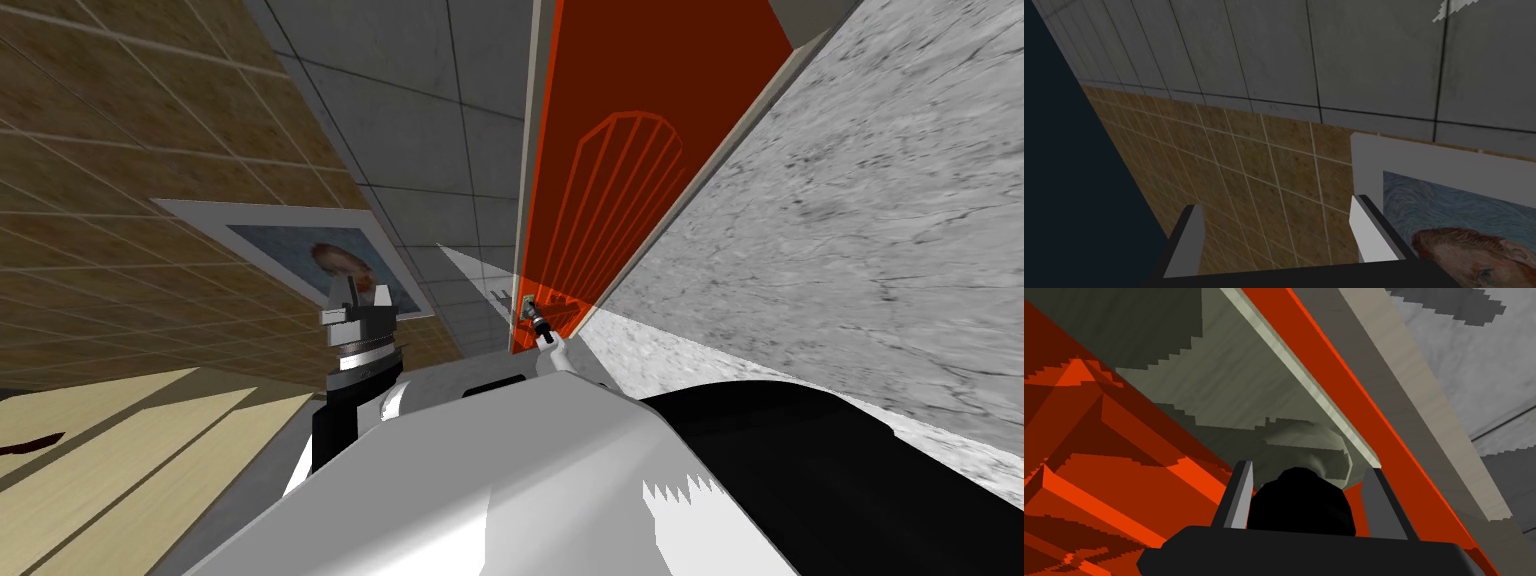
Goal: Pull the door open
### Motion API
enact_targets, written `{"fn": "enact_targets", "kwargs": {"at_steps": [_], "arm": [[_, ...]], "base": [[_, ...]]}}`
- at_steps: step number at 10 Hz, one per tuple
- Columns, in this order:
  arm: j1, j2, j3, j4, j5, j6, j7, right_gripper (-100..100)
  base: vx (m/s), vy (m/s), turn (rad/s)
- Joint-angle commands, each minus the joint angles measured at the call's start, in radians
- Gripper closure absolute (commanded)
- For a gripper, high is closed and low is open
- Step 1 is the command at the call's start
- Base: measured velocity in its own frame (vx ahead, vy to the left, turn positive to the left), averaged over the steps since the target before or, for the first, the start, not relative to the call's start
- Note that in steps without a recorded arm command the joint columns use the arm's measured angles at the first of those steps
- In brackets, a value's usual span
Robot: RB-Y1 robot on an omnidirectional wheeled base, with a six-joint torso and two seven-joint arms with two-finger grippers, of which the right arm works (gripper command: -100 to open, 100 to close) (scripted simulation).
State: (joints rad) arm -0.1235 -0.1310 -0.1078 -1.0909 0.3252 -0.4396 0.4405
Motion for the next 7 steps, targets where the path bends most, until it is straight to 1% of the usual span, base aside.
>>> {"fn": "enact_targets", "kwargs": {"at_steps": [1, 2, 3, 4, 5, 6, 7], "arm": [[-0.007, 0.004, 0.022, 0.002, -0.045, -0.008, -0.05, 100], [-0.007, 0.004, 0.022, 0.002, -0.045, -0.008, -0.065, 100], [-0.011, -0.002, 0.027, 0.008, -0.076, -0.009, -0.095, 100], [-0.011, -0.002, 0.027, 0.008, -0.076, -0.009, -0.106, 100], [-0.015, -0.008, 0.032, 0.014, -0.111, -0.01, -0.142, 100], [-0.015, -0.008, 0.032, 0.014, -0.111, -0.01, -0.147, 100], [-0.019, -0.014, 0.037, 0.021, -0.146, -0.011, -0.182, 100]], "base": [[-0.052, -0.027, 0.104], [-0.048, -0.035, 0.056], [-0.059, -0.035, 0.126], [-0.051, -0.024, 0.061], [-0.056, -0.032, 0.071], [-0.046, -0.027, 0.037], [-0.06, -0.026, 0.148]]}}
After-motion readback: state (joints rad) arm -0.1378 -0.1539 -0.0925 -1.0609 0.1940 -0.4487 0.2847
